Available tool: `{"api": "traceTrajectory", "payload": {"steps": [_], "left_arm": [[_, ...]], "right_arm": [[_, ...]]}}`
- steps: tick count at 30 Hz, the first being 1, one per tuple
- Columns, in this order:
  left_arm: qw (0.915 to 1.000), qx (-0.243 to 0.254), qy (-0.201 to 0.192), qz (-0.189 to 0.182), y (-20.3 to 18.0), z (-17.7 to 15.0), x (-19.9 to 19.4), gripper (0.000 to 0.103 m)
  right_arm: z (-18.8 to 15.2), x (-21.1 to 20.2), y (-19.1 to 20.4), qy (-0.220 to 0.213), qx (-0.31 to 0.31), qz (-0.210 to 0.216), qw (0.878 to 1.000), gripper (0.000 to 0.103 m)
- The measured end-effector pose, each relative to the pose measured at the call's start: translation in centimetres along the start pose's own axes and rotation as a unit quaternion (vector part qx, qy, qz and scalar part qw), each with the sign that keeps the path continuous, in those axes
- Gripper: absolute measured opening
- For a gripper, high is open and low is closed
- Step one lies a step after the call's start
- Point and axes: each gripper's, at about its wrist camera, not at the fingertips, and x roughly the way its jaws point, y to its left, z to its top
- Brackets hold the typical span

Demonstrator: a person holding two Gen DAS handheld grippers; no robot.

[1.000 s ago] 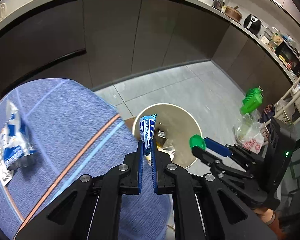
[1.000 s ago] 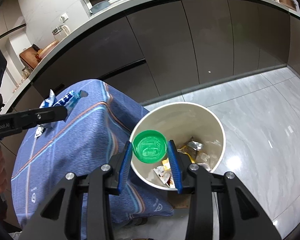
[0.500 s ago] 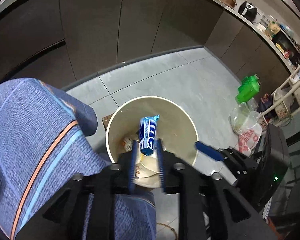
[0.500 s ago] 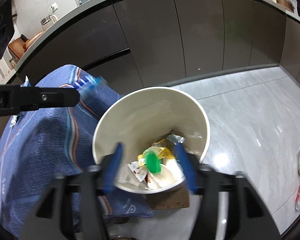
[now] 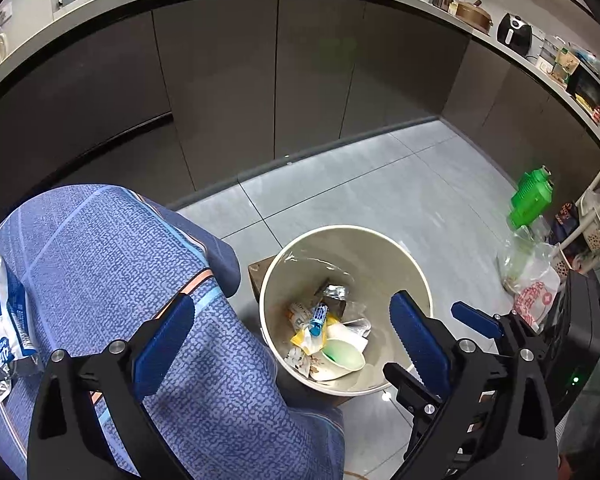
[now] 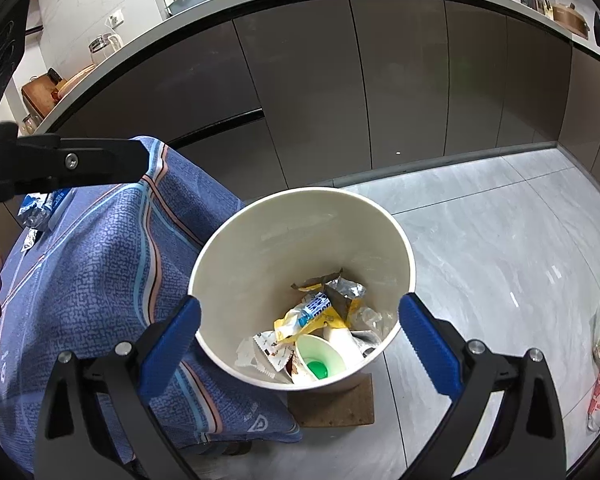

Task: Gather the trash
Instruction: 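Open both grippers over the bin to drop cap and mint pack, then move both tools back over the table toward the foil pack and wipe pack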

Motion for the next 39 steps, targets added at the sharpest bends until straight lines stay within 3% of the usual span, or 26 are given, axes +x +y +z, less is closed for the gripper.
{"api": "traceTrajectory", "payload": {"steps": [10,21,29,39], "left_arm": [[0.9996,-0.016,-0.021,-0.001,1.3,-0.4,-3.0,0.094],[0.9969,-0.064,-0.044,0.012,4.5,-1.4,-8.4,0.094],[0.99,-0.114,-0.069,0.045,9.5,-4.8,-13.4,0.094],[0.9717,-0.197,-0.079,0.104,19.5,-10.8,-18.0,0.094]], "right_arm": [[0.8,-1.9,1.3,-0.016,-0.009,0.005,1.0,0.099],[2.0,-4.7,5.6,-0.037,-0.052,0.02,0.998,0.099],[2.9,-6.2,9.7,-0.044,-0.092,0.047,0.994,0.099],[3.5,-6.1,17.1,-0.038,-0.16,0.092,0.982,0.099]]}}
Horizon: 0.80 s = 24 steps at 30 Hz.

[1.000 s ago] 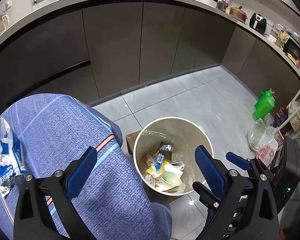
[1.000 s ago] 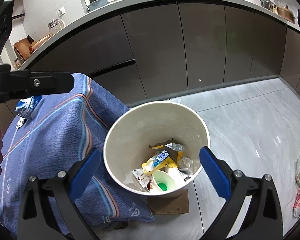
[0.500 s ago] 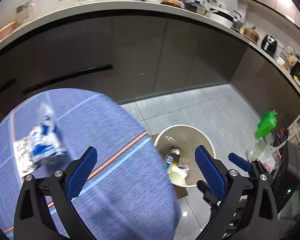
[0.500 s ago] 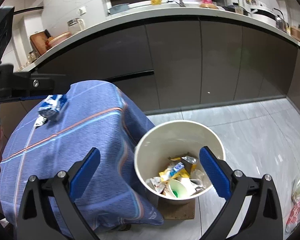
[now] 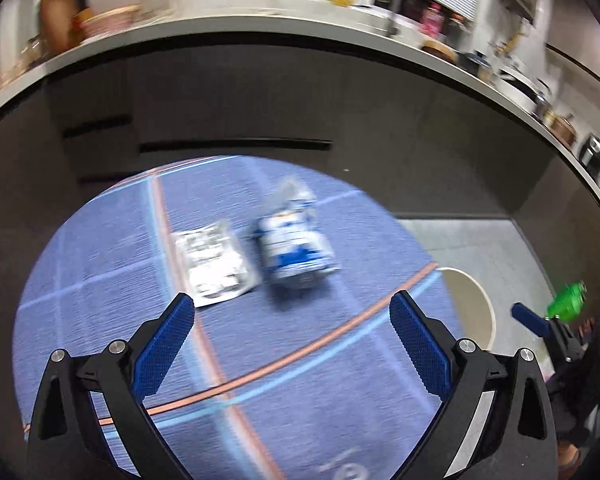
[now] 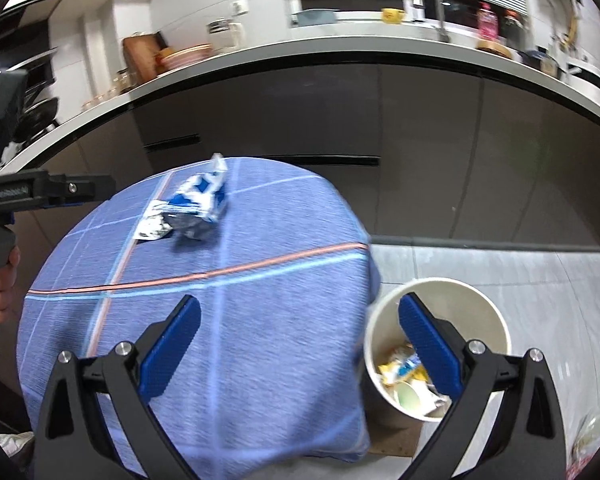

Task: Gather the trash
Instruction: 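Move both tools back over the table toward the foil pack and wipe pack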

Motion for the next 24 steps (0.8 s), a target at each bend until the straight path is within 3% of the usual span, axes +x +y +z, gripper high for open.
{"api": "traceTrajectory", "payload": {"steps": [9,17,24], "left_arm": [[0.998,-0.059,0.016,0.017,7.5,-1.0,0.4,0.094],[0.9967,-0.076,0.026,0.007,10.3,-0.9,1.7,0.091],[0.9949,-0.092,0.039,-0.014,11.6,0.0,3.8,0.084]], "right_arm": [[3.1,2.8,5.6,0.007,-0.05,0.042,0.998,0.099],[7.0,7.9,8.5,0.026,-0.041,0.081,0.995,0.099],[8.6,12.4,10.0,0.041,-0.036,0.087,0.995,0.096]]}}
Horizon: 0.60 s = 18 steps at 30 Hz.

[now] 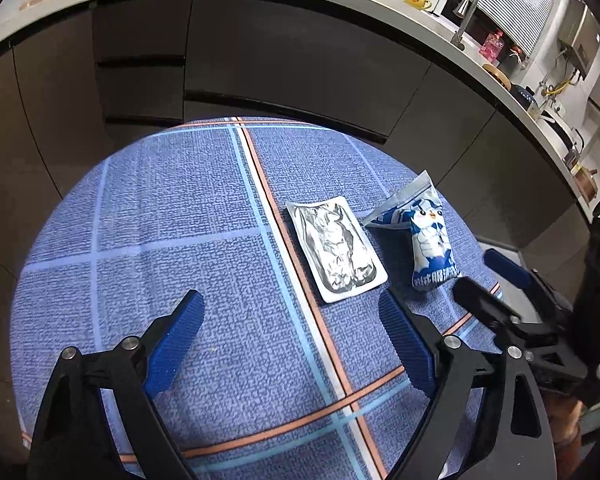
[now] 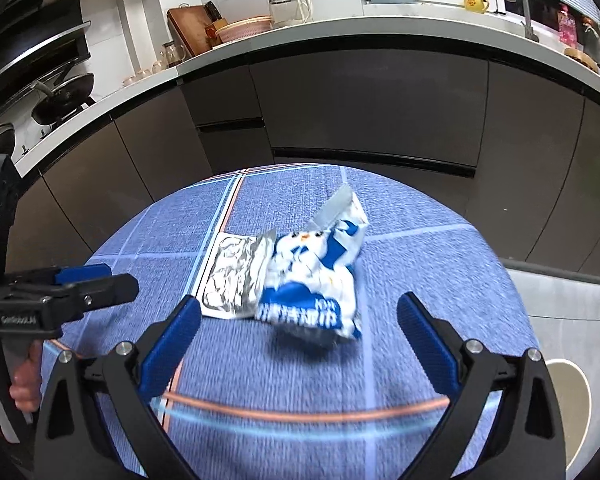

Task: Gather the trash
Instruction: 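Move both tools back over the table toward the foil pack and wipe pack, then grasp the blue-white wipe pack with the right gripper while the left grasps the silver foil pack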

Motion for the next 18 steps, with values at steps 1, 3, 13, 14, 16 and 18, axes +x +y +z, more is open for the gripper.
{"api": "traceTrajectory", "payload": {"steps": [1,3,13,14,16,18], "left_arm": [[1.0,-0.002,0.002,-0.004,0.0,0.3,0.3,0.084],[0.9999,0.0,0.004,-0.009,-0.2,0.8,1.0,0.084],[0.9995,0.012,0.028,-0.009,-3.0,3.0,5.5,0.086],[0.9994,0.011,0.031,-0.007,-3.4,3.3,6.0,0.087],[0.9993,0.011,0.036,-0.003,-4.1,3.6,7.0,0.088],[0.999,0.016,0.041,0.004,-4.8,3.9,7.9,0.089]], "right_arm": [[0.0,0.4,0.2,0.001,-0.002,-0.001,1.0,0.095],[0.4,1.3,0.3,0.005,-0.008,-0.002,1.0,0.093],[-0.1,2.8,-1.1,0.022,0.001,-0.023,1.0,0.031],[-0.3,2.6,-1.1,0.02,-0.001,-0.028,0.999,0.03],[-0.8,1.8,-1.6,0.017,-0.001,-0.037,0.999,0.026],[-1.3,1.0,-2.1,0.015,0.009,-0.035,0.999,0.025]]}}
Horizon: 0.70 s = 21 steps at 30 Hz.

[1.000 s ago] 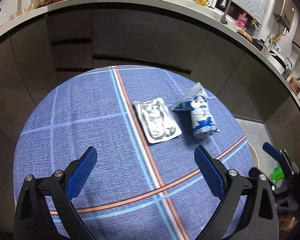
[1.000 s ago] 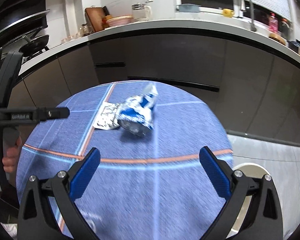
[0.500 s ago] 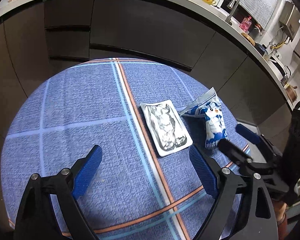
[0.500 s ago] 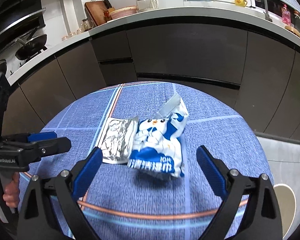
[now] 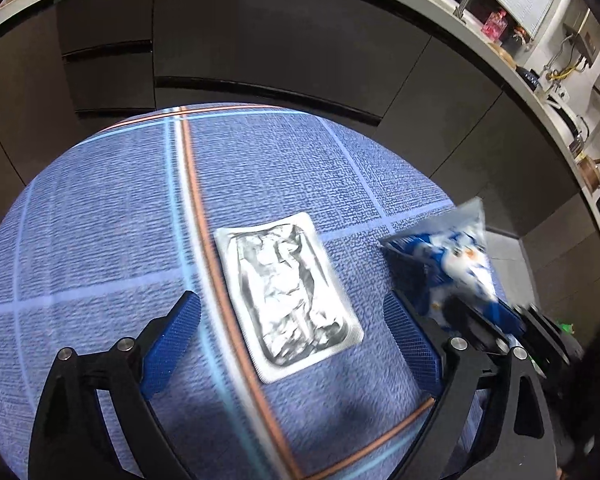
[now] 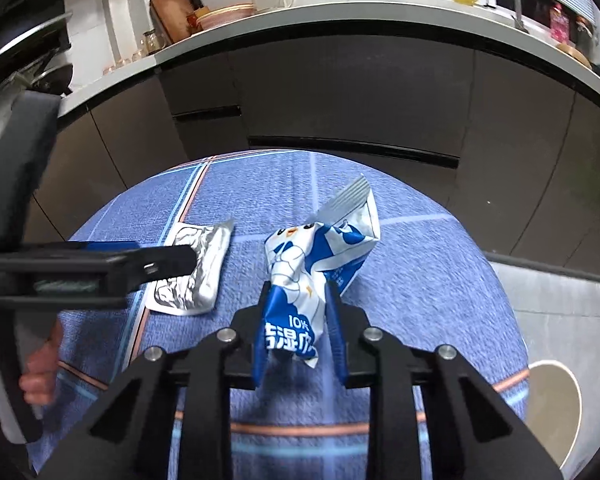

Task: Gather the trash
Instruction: 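Grasp the blue-white wipe pack with the right gripper while the left grasps the silver foil pack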

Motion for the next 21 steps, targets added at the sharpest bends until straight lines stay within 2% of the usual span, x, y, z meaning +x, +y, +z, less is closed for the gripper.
{"api": "traceTrajectory", "payload": {"steps": [11,13,14,15,17,21], "left_arm": [[0.9974,0.014,0.013,0.069,-1.6,0.6,3.6,0.089],[0.9963,0.026,0.01,0.082,-1.7,0.3,3.7,0.083],[0.9943,0.041,0.007,0.099,-2.2,0.2,3.8,0.071],[0.9924,0.055,0.005,0.11,-2.6,0.1,3.8,0.067],[0.9919,0.064,0.005,0.11,-2.8,-0.3,3.8,0.063],[0.9934,0.051,-0.006,0.102,-2.6,-1.2,2.4,0.061]], "right_arm": [[-2.2,-2.7,-1.3,-0.005,0.033,0.006,0.999,0.025],[-2.4,-3.0,-1.3,-0.006,0.035,0.008,0.999,0.025],[-2.4,-3.1,-1.4,-0.006,0.035,0.009,0.999,0.025],[-2.4,-3.3,-1.4,-0.007,0.036,0.01,0.999,0.025],[-2.6,-3.8,-1.5,-0.009,0.037,0.012,0.999,0.025],[-3.0,-5.3,-1.3,-0.015,0.035,0.019,0.999,0.025]]}}
